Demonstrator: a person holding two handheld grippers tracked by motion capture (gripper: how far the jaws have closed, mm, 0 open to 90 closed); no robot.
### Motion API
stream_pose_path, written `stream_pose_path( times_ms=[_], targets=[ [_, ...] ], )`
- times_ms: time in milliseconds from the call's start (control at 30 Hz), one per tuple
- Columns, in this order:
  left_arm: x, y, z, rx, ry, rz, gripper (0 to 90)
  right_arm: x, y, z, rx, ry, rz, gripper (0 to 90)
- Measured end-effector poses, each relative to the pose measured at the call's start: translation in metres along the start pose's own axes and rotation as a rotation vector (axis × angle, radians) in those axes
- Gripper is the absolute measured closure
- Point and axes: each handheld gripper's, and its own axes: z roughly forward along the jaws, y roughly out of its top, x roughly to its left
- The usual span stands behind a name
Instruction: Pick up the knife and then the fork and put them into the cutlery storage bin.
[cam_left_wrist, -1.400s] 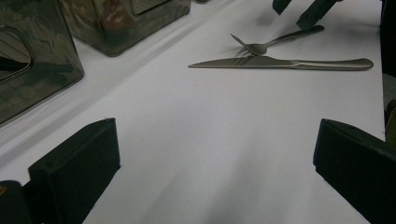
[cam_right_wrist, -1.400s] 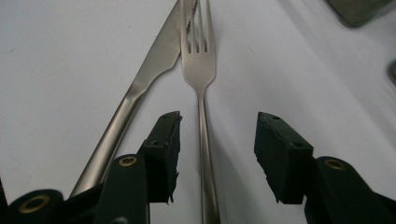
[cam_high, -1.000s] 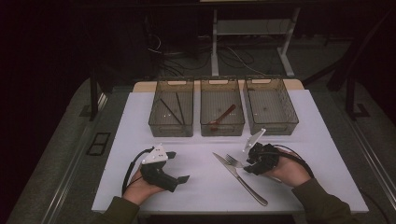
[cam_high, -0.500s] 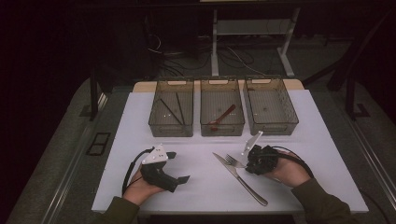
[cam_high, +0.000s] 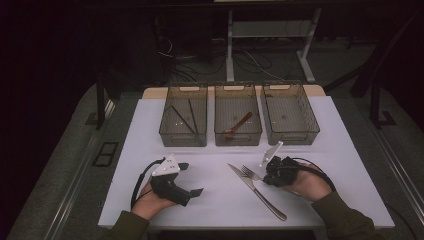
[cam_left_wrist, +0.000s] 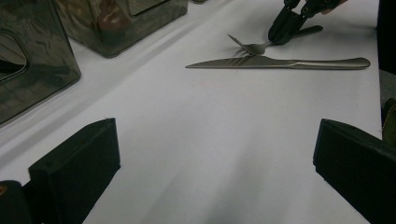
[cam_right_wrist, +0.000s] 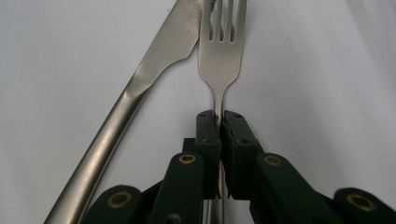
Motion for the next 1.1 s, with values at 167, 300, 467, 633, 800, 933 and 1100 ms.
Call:
stream_pose_path(
  times_ms=[167, 300, 467, 633, 800, 933, 1100],
  targets=[
    [0.0, 0.0, 0.0, -0.001, -0.001, 0.001, 0.0, -0.003, -0.007, -0.002, -0.046, 0.009, 0.022, 84.3],
    [0.0, 0.0, 0.0, -0.001, -0.002, 0.002, 0.0, -0.008, -0.011, -0.007, -0.07, -0.004, 0.051, 84.3],
    [0.0, 0.0, 0.0, -0.002, -0.003, 0.001, 0.0, -0.012, -0.015, -0.018, -0.13, 0.008, 0.1, 84.3],
    [0.0, 0.0, 0.0, -0.002, -0.003, 0.002, 0.0, -0.017, -0.02, -0.03, -0.197, 0.02, 0.147, 84.3],
    [0.0, 0.0, 0.0, -0.003, -0.004, 0.002, 0.0, -0.021, -0.025, -0.043, -0.25, 0.009, 0.172, 84.3],
    [0.0, 0.0, 0.0, -0.004, -0.004, 0.001, 0.0, -0.024, -0.029, -0.056, -0.298, -0.007, 0.187, 84.4],
    [0.0, 0.0, 0.0, -0.007, -0.004, 0.0, 0.0, -0.029, -0.034, -0.067, -0.342, -0.02, 0.199, 84.7]
  ],
)
